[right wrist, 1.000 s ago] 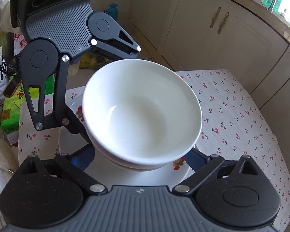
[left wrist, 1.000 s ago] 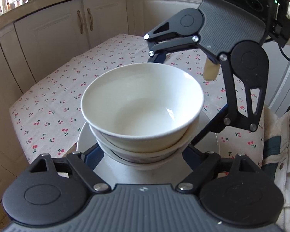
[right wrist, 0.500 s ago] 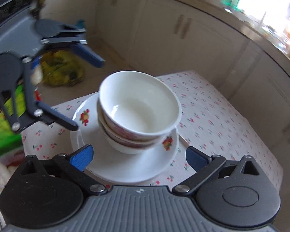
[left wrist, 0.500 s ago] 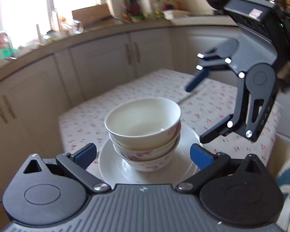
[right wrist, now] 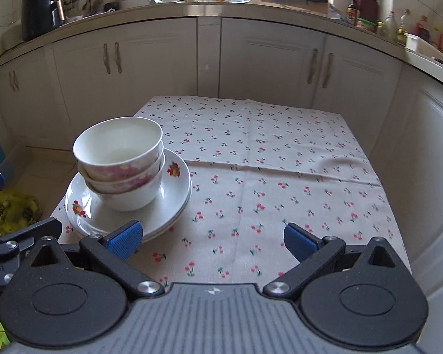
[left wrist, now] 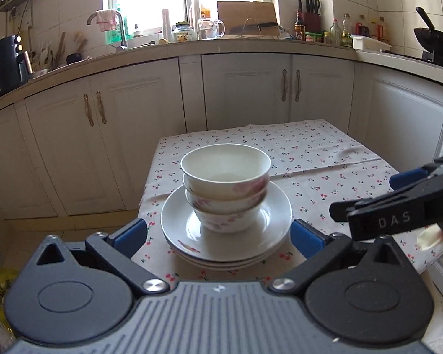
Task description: Organize plates and bowls
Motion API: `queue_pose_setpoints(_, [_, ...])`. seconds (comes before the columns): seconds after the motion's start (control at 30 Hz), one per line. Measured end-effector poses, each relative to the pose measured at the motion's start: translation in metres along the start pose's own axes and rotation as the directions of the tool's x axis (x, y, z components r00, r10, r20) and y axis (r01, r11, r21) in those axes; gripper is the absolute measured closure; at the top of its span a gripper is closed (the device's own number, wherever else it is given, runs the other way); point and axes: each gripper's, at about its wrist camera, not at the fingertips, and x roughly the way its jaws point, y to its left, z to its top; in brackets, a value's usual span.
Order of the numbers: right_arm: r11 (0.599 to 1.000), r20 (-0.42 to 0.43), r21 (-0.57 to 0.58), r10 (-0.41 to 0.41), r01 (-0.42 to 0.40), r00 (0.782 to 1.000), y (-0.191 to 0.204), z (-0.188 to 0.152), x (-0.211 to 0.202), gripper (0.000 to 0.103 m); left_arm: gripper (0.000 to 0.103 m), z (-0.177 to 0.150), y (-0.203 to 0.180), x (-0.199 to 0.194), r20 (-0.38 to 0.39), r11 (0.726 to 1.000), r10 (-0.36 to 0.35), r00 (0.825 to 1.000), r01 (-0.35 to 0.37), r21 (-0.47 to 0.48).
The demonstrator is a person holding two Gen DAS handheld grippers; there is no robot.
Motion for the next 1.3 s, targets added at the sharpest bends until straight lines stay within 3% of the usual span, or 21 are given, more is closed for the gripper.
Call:
queue_pose_setpoints(0.23, [0.999, 0.039, -0.011, -0.045, 0.045, 0.998, 0.003, -0.009, -0.017, 0.0, 0.001, -0.009, -0.004, -0.009, -0.003, 0.996, 0.02, 1.0, -0.02, -0.09])
queue_pose_setpoints(1.3, [0.998, 0.095, 0.013, -0.055, 0.054, 0.994, 0.002, -0.01, -0.036, 0.0, 0.001, -0.003, -0.01, -0.022, 0.024, 0.992, 0.068, 0.997, -0.065, -0.107])
